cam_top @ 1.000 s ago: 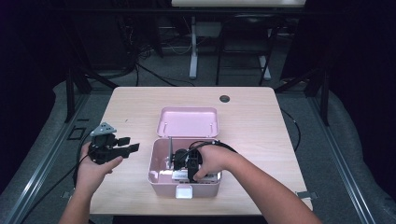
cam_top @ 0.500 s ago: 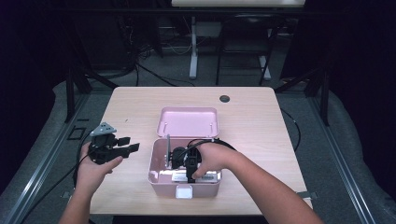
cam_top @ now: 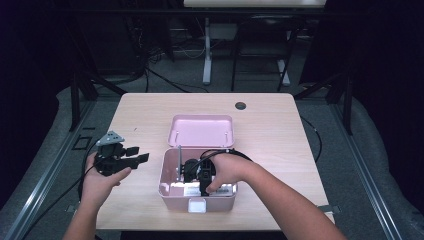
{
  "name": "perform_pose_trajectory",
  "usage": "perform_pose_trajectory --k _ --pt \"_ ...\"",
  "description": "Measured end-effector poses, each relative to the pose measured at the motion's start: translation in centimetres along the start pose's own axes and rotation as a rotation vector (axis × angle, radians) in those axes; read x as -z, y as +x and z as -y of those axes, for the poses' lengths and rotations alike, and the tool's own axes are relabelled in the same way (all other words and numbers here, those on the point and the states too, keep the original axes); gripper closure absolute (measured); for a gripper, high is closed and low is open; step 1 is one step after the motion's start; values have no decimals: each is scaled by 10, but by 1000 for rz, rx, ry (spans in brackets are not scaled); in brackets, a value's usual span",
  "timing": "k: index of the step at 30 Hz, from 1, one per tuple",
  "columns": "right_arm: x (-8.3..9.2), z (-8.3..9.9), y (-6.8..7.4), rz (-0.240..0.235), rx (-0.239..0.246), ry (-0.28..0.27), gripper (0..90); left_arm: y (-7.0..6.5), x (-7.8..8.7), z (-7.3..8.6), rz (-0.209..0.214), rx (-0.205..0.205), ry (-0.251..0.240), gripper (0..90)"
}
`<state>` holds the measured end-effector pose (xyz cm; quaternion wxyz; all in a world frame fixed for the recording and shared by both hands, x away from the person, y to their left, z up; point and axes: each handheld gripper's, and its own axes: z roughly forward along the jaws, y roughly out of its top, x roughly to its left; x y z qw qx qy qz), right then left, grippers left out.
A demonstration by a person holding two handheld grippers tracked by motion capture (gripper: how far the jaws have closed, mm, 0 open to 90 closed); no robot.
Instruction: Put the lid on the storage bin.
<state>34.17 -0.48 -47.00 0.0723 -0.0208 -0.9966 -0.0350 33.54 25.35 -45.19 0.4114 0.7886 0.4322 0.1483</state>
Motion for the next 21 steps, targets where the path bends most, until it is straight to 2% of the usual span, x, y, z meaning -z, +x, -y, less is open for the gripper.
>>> perform_pose_trajectory --k 2,15,21 --pt "0 0 0 -3 -20 -2 619 0 0 0 1 0 0 494" --pt "0 -1 -2 -17 -42 -8 598 0 1 0 -5 4 -10 494" --pt "12 3 -1 -20 -59 -40 584 0 1 0 -3 1 -10 494"
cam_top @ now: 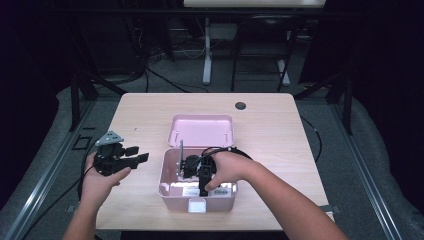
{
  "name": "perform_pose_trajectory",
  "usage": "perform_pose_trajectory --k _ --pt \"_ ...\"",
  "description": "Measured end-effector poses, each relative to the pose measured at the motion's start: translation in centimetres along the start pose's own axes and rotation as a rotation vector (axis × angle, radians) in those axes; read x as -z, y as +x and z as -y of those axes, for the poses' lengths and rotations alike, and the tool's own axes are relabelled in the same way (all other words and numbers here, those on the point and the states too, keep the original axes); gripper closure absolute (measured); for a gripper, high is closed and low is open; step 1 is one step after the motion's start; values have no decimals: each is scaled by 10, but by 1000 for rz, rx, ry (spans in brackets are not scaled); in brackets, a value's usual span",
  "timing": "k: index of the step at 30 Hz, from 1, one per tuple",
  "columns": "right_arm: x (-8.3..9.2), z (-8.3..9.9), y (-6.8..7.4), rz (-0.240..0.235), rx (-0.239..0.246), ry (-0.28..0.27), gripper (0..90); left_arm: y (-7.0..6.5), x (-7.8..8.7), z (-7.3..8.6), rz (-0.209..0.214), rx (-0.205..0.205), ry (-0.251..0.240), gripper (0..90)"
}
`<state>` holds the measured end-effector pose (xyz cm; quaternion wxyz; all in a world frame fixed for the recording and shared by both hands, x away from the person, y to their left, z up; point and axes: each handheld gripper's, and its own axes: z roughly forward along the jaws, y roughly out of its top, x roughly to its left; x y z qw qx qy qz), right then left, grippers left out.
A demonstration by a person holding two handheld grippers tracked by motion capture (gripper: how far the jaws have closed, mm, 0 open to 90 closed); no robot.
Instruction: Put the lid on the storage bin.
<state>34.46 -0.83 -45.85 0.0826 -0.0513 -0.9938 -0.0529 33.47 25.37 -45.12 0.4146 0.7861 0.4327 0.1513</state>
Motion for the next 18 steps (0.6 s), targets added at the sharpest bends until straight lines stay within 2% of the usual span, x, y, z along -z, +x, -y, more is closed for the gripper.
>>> perform_pose_trajectory --k 8,18 --pt "22 3 7 34 9 -26 594 -1 0 0 4 1 -2 494" --pt "42 12 7 70 -18 -68 594 -2 1 -1 5 -2 1 494"
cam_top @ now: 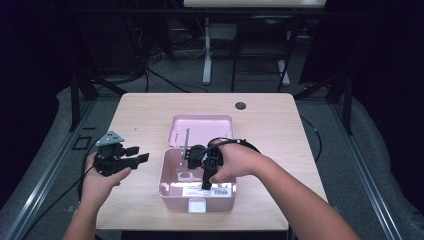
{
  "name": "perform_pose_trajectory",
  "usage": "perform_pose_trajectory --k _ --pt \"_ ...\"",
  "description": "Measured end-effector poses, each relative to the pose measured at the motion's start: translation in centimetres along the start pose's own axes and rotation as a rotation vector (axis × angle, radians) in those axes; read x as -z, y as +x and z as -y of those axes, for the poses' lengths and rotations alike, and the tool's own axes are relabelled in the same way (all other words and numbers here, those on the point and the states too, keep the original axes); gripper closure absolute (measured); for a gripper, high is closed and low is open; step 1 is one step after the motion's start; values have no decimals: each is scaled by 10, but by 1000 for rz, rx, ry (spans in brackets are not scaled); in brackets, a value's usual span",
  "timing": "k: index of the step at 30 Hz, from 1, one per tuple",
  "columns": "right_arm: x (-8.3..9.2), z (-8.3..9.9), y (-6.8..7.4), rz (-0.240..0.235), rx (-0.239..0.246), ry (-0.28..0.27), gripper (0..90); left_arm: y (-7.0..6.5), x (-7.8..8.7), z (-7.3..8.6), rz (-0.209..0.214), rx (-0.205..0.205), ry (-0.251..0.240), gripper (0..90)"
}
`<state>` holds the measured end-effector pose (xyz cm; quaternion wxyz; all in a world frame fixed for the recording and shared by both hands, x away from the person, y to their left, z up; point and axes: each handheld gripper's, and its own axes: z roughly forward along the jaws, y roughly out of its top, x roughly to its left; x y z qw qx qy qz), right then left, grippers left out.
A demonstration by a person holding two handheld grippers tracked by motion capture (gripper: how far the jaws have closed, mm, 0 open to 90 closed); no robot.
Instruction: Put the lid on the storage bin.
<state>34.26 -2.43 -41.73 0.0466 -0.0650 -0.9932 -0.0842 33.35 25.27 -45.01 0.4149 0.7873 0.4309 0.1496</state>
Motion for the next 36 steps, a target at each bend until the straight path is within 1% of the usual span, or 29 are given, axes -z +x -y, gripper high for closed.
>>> perform_pose_trajectory --k 1,5,7,10,12,13,15,17,20,24,25,27,29,31,33,34,36 --pt "2 1 0 5 -2 -10 594 -1 0 0 0 3 -2 494" --pt "10 5 0 19 -11 -25 588 -2 1 0 3 -4 1 496" --pt "14 8 0 29 -17 -25 577 -2 1 0 -3 -3 -7 498" --pt "20 12 -2 40 -37 -45 567 -2 2 0 0 -6 -9 499" --pt "23 15 -3 57 -50 -55 552 -2 2 -1 2 -12 -10 503" --pt "25 17 -4 69 -52 -59 551 -2 2 -1 -2 -11 -18 502" --pt "29 20 -6 79 -62 -68 548 -2 3 -1 3 -13 -13 503" --pt "32 24 -8 89 -79 -74 544 -3 2 -1 3 -13 -20 503" --pt "34 29 -13 110 -100 -84 524 -3 4 -1 12 -14 -17 503" --pt "37 36 -20 129 -137 -93 507 -5 4 -2 11 -12 -36 502" --pt "39 38 -22 133 -147 -98 505 -5 4 -2 11 -23 -35 503" --pt "41 42 -26 144 -168 -107 495 -6 4 -2 15 -29 -43 503" --pt "44 46 -29 156 -187 -124 488 -8 3 -2 20 -27 -55 503" --pt "45 51 -33 159 -204 -151 488 -9 3 -2 33 -33 -54 506" --pt "46 55 -35 166 -219 -176 486 -9 2 -2 38 -33 -59 506" --pt "45 57 -37 170 -228 -182 484 -9 2 -2 42 -33 -53 506" --pt "43 60 -38 187 -244 -202 484 -9 1 -2 45 -32 -54 506"
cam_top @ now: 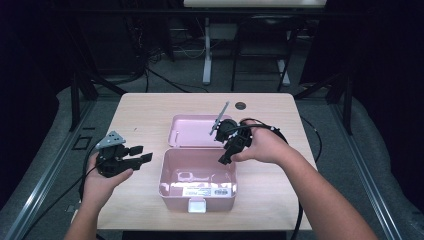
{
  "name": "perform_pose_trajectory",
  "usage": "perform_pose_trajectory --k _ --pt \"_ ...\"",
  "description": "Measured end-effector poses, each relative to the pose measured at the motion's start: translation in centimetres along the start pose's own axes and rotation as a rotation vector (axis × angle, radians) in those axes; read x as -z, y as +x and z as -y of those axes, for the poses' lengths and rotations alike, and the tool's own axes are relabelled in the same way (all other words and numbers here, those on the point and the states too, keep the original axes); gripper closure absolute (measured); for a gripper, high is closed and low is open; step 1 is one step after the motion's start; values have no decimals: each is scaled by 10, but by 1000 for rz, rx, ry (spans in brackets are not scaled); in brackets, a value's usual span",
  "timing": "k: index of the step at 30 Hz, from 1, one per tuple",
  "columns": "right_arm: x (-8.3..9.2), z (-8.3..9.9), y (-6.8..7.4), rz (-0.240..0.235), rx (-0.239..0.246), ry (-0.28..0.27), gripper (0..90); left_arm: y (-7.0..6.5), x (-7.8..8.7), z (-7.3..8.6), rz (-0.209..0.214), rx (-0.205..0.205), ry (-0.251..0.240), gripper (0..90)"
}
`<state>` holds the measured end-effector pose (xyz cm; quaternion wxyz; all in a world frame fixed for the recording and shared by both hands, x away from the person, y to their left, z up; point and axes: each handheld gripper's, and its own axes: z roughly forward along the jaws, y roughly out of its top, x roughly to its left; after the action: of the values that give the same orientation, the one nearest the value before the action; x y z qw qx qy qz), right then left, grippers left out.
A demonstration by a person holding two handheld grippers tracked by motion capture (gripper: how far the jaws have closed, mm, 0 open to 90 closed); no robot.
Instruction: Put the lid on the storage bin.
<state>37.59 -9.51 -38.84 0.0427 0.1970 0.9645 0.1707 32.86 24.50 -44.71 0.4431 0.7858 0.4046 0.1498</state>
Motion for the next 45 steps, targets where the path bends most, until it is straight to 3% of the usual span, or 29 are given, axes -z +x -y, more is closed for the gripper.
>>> perform_pose_trajectory --k 6,14,17,23,29,33,41,45 --pt "-4 9 -7 33 -55 -81 485 -2 -2 1 5 -4 -7 506" --pt "-9 15 -6 62 -75 -193 514 -7 -7 2 0 4 -5 540" --pt "-12 18 -6 92 -84 -243 522 -8 -7 2 7 0 -7 552" --pt "-18 24 -11 97 -130 -320 521 -9 -7 1 11 2 -14 572" --pt "-18 29 -15 133 -198 -371 520 -12 -8 1 16 -5 -15 586" --pt "-18 34 -20 154 -254 -436 542 -14 -9 1 22 -17 -20 609" --pt "-21 35 -27 194 -310 -500 531 -18 -13 2 35 -10 -12 682" --pt "-26 32 -32 207 -333 -501 527 -22 -18 3 53 -26 7 710"
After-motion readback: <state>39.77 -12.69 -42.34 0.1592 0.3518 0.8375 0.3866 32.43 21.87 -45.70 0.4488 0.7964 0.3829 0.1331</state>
